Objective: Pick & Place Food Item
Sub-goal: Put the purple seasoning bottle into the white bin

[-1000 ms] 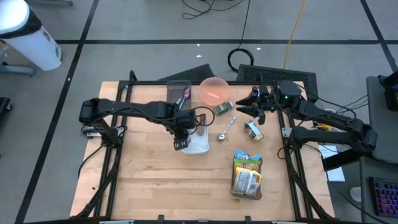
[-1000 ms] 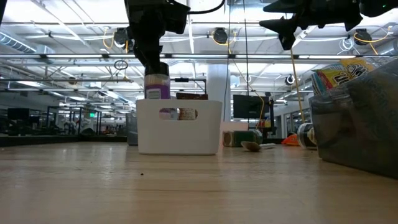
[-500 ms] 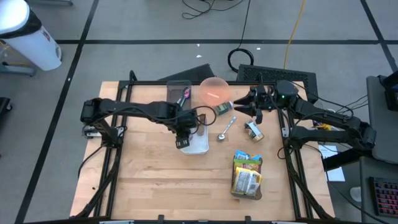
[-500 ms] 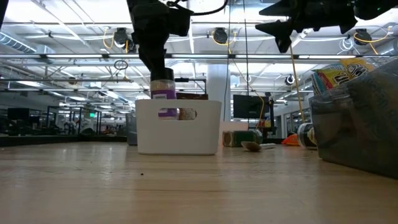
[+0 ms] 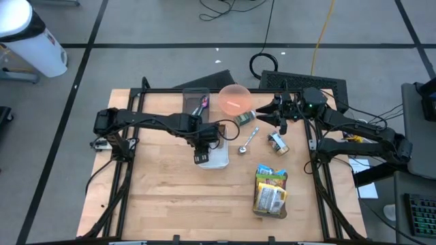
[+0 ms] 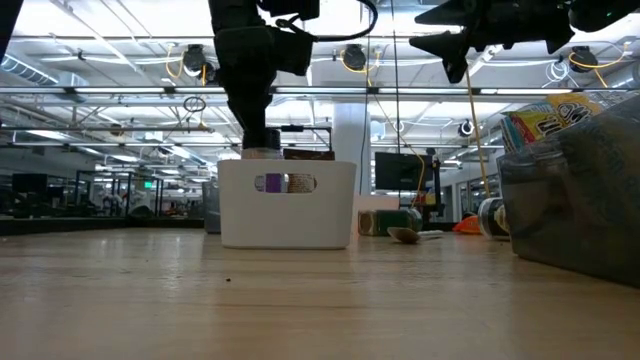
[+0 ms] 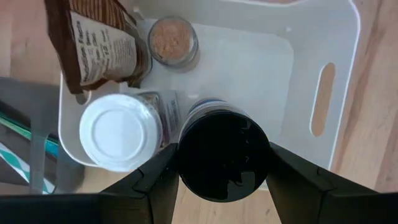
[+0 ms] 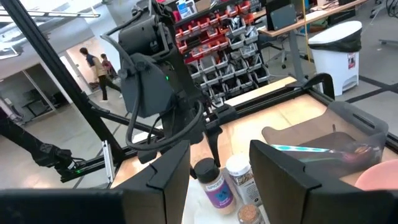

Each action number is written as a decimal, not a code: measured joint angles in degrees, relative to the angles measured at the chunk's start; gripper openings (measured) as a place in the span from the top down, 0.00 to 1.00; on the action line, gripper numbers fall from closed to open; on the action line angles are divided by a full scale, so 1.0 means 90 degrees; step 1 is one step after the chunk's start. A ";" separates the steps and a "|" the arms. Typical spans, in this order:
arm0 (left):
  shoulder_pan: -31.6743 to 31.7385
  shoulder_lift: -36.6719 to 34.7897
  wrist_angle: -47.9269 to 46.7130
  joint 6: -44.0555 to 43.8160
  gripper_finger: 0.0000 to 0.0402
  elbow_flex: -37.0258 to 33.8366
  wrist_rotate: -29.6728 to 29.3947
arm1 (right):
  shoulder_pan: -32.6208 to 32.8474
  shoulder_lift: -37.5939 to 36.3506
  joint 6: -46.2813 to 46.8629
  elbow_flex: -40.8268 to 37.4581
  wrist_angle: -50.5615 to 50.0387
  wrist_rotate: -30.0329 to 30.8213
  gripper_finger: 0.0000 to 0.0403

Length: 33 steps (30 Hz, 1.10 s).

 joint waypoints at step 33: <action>0.0078 0.0289 0.0169 0.0007 0.48 0.0015 0.0003 | 0.0010 0.0000 0.0053 0.0002 -0.0043 -0.0015 0.61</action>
